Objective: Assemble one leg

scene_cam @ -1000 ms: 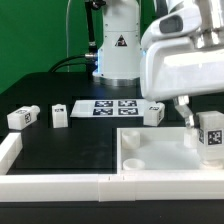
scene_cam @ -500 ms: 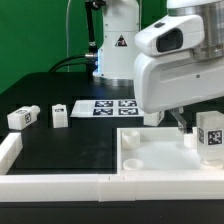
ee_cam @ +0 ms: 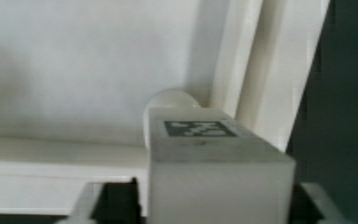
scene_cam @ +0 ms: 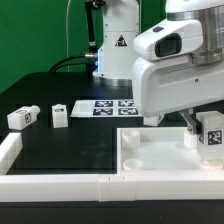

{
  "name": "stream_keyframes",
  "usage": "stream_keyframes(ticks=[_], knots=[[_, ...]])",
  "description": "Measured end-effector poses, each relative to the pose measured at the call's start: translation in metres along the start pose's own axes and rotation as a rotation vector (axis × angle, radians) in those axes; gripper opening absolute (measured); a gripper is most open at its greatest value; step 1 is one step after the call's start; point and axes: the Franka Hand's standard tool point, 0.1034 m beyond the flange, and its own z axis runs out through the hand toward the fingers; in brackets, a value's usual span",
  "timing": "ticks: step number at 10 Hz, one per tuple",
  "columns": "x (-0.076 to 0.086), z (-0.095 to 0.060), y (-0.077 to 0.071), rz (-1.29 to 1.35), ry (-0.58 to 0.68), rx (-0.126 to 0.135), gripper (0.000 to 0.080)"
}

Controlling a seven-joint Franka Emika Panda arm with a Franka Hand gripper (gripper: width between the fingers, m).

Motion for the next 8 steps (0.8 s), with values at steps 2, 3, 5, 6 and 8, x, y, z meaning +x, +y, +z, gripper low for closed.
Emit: stream_keyframes(ticks=[2, 3, 5, 6, 8], knots=[[-0.0001, 0.0003, 0.0001, 0.009, 0.000, 0.000, 0.0291], [-0.0002, 0.0003, 0.0001, 0.036, 0.000, 0.001, 0.0291], [0.0002, 0.0013, 0.0001, 0.136, 0.003, 0.005, 0.0291], [0.0013, 0.0016, -0.0006, 0.276, 0.008, 0.005, 0.0291], [0.0027, 0.0032, -0.0075, 0.576, 0.012, 0.006, 0.0291]])
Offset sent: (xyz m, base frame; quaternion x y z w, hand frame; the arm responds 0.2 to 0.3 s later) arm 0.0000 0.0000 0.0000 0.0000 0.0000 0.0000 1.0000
